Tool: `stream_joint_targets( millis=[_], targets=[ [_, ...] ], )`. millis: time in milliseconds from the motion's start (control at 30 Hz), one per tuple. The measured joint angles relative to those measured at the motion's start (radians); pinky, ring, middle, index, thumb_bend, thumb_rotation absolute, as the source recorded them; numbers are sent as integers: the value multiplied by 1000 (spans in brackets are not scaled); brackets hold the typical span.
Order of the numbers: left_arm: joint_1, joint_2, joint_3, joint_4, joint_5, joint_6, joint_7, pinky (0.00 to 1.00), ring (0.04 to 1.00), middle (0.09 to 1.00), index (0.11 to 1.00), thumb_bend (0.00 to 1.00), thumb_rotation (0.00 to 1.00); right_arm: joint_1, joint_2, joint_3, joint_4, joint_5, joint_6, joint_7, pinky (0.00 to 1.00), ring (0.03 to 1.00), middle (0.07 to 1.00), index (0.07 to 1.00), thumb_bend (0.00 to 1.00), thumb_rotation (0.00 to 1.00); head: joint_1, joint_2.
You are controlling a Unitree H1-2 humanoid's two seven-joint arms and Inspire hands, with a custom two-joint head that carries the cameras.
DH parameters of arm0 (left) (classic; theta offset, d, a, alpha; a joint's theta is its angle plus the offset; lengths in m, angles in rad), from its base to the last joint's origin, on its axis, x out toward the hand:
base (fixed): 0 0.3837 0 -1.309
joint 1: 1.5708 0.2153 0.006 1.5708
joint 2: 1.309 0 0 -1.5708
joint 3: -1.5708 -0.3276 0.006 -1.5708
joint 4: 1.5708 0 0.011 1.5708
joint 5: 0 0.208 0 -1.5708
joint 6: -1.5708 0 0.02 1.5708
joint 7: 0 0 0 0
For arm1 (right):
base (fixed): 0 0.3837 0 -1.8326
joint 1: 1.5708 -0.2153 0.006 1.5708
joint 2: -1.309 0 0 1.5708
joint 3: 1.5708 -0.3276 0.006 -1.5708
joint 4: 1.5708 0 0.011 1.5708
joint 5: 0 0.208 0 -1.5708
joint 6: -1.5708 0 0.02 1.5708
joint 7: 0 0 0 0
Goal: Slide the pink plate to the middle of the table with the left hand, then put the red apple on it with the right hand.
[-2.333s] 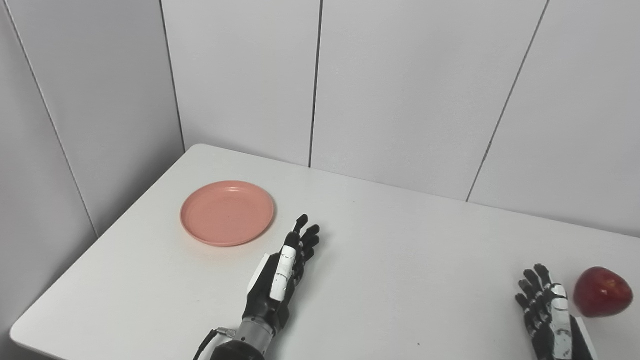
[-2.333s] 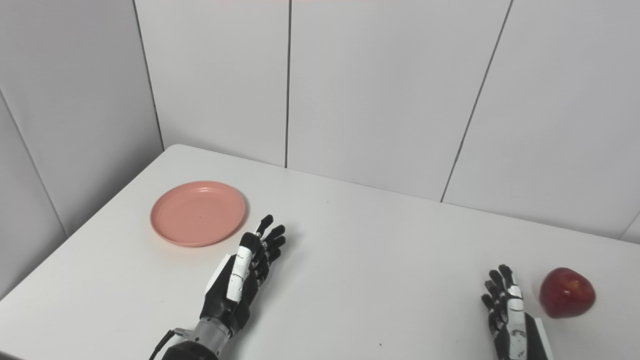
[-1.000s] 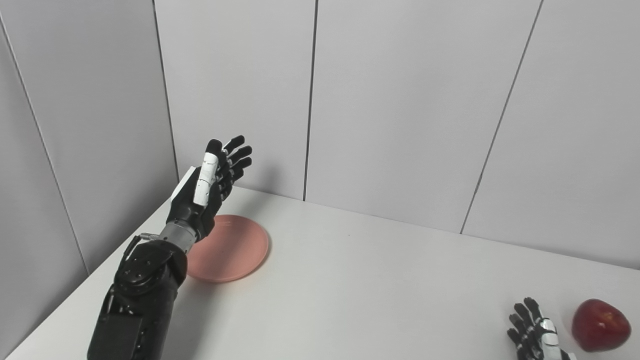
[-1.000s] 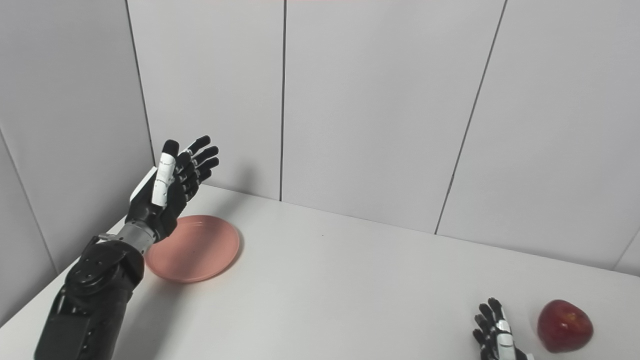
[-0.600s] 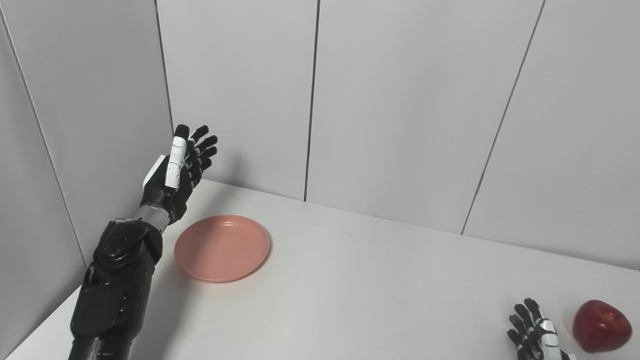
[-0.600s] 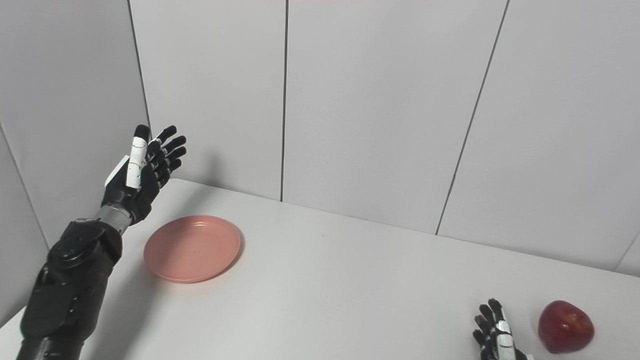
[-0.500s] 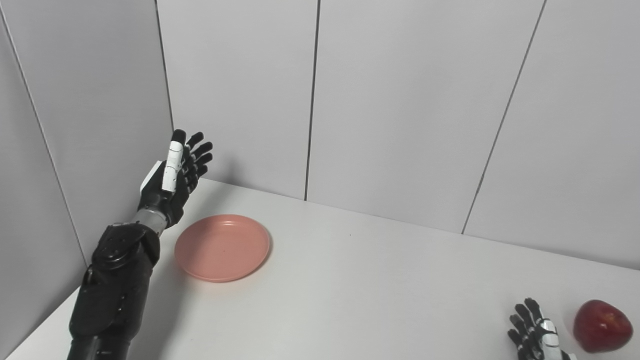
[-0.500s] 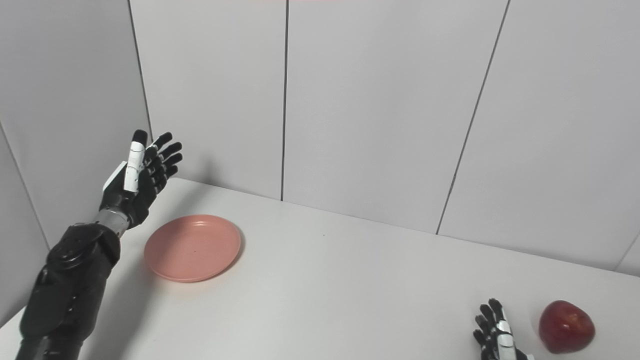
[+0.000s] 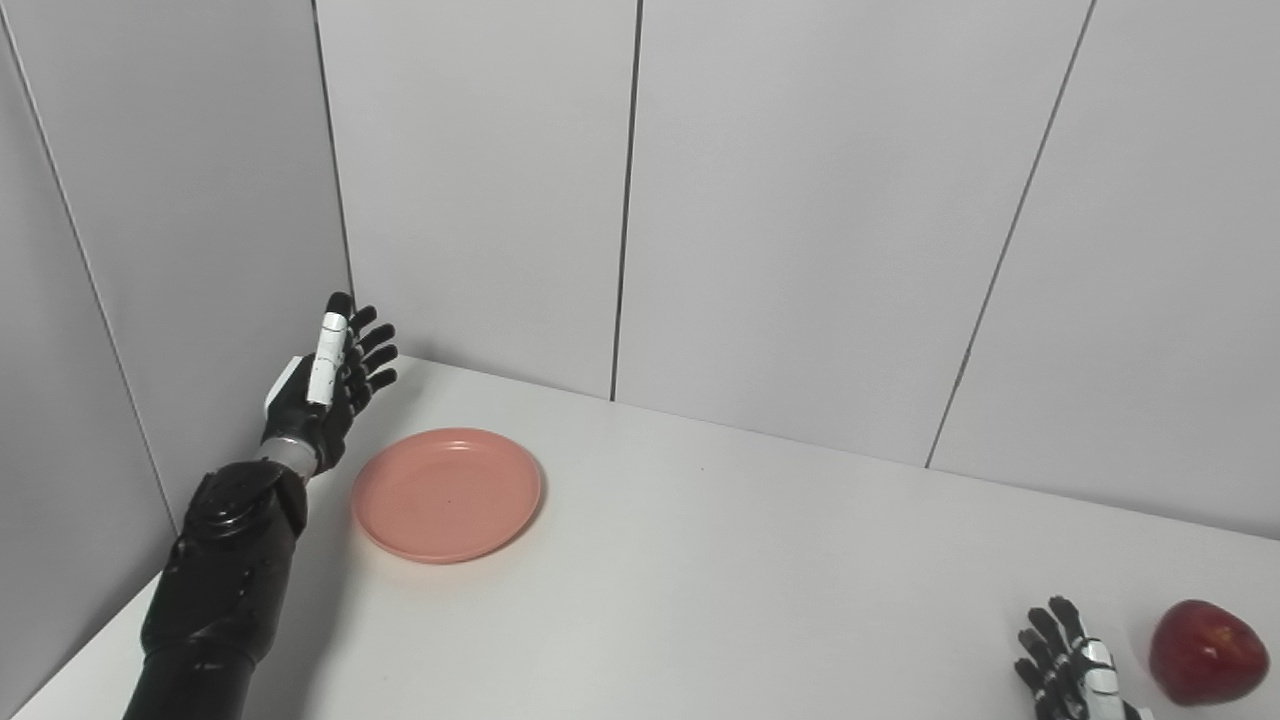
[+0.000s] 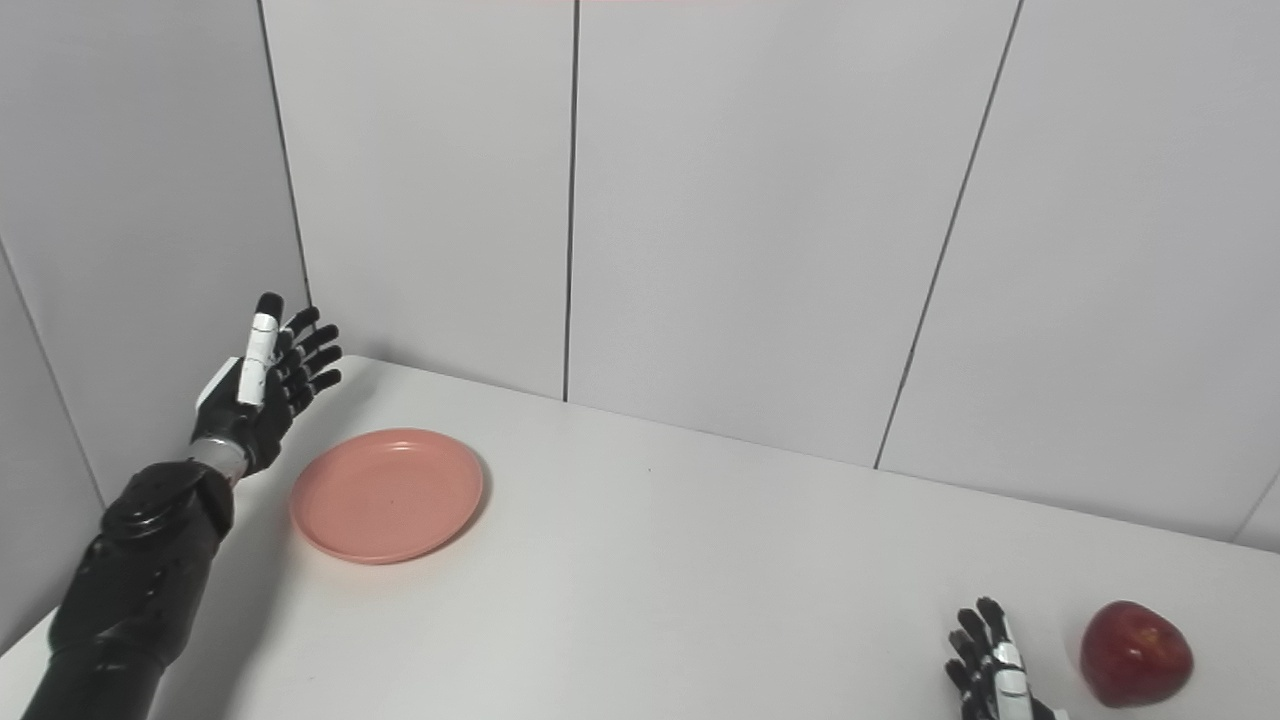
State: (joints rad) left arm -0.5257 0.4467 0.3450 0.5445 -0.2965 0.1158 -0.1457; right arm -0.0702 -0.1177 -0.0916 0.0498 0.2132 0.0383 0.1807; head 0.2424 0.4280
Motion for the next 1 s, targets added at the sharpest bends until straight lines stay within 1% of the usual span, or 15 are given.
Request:
stream_joint_targets(
  millis=[33,133,333,400,500,567,600,667,800,900,1000],
  targets=[
    [-5,3,1,21,1,-8,0,934,916,910,926,951,965,1,-1,0,-1,0,0,0,987,977,971,1000,777,1000,-2,8],
    [-16,16,4,77,2,-33,1,938,907,899,915,973,935,3,-1,2,-8,0,1,0,985,975,966,995,770,1000,0,11],
    [-37,29,19,213,-3,-116,4,909,876,866,907,930,940,8,-1,5,-19,1,3,0,989,974,968,1000,771,1000,3,14],
    [-37,29,19,252,-5,-137,-6,917,885,877,909,928,932,8,-1,4,-19,3,3,0,992,974,964,996,769,1000,3,14],
    [-36,29,18,288,-12,-145,-12,935,882,874,917,904,932,8,-1,4,-19,6,5,0,988,972,960,994,776,1000,3,14],
    [-38,30,19,316,-17,-168,-23,954,893,881,927,907,930,8,-1,4,-19,6,6,0,981,967,955,994,779,1000,3,14],
    [-41,30,19,341,-22,-191,-30,958,896,883,929,910,929,8,-2,4,-19,6,6,0,979,966,954,994,780,1000,3,14],
    [-42,29,17,381,-23,-212,-33,941,900,891,919,900,935,8,-3,4,-19,6,7,0,982,967,955,996,780,1000,3,14],
    [-41,28,15,396,-25,-227,-39,940,904,886,920,873,946,8,-3,4,-19,6,8,0,985,972,954,991,779,1000,-2,9],
    [-41,25,15,403,-30,-241,-39,927,905,883,892,890,916,9,-3,5,-20,6,9,0,992,974,956,995,771,1000,-2,11],
    [-41,21,12,405,-32,-251,-40,927,913,894,908,880,923,9,-3,5,-20,5,9,0,990,972,954,996,772,1000,-3,11]
  ],
)
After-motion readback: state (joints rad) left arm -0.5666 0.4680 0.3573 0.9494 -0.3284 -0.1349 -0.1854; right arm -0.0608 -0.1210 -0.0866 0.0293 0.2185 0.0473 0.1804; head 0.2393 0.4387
